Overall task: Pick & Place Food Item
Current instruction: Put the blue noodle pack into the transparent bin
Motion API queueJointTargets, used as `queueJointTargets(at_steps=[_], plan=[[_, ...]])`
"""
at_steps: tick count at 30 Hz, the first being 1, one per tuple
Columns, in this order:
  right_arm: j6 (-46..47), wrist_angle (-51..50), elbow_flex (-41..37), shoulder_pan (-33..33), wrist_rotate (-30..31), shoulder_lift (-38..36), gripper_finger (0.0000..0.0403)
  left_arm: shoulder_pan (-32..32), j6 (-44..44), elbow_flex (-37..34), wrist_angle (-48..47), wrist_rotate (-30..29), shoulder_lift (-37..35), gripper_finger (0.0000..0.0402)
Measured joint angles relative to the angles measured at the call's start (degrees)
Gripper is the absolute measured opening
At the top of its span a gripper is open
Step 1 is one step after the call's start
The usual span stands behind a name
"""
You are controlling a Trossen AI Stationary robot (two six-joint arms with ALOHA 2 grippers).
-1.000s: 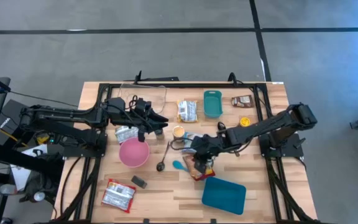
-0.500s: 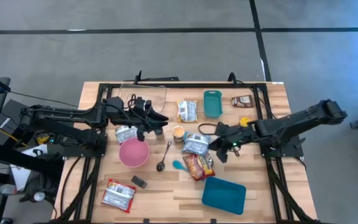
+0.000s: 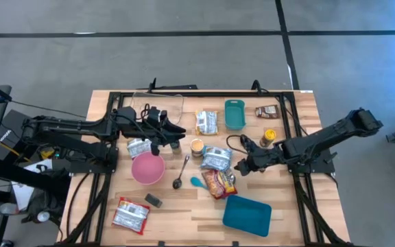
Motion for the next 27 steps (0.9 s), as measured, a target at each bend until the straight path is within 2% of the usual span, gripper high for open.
queueJointTargets(at_steps=[4, 8, 12, 18, 21, 27], plan=[[6.8, 0.5, 0.0, 0.4, 0.0, 4.3, 0.0064, 0.0, 0.0, 0.0, 0.0, 0.0, 0.0, 0.0108], [10.8, 5.3, 0.0, 0.3, 0.0, 7.8, 0.0082, 0.0, 0.0, 0.0, 0.0, 0.0, 0.0, 0.0108], [14.7, 9.3, 0.1, 0.3, 0.0, 11.0, 0.0115, 0.0, 0.0, 0.0, 0.0, 0.0, 0.0, 0.0108], [19.6, 13.2, 0.1, 0.4, 0.7, 15.3, 0.0186, 0.0, 0.0, 0.0, 0.0, 0.0, 0.0, 0.0108], [21.9, 14.3, 0.1, 0.7, 2.7, 16.3, 0.0215, 0.0, 0.0, 0.0, -0.1, 0.0, 0.0, 0.0108], [24.9, 14.1, 0.1, 1.3, 7.4, 16.4, 0.0232, 0.0, 0.0, 0.0, -0.1, 0.0, 0.0, 0.0108]])
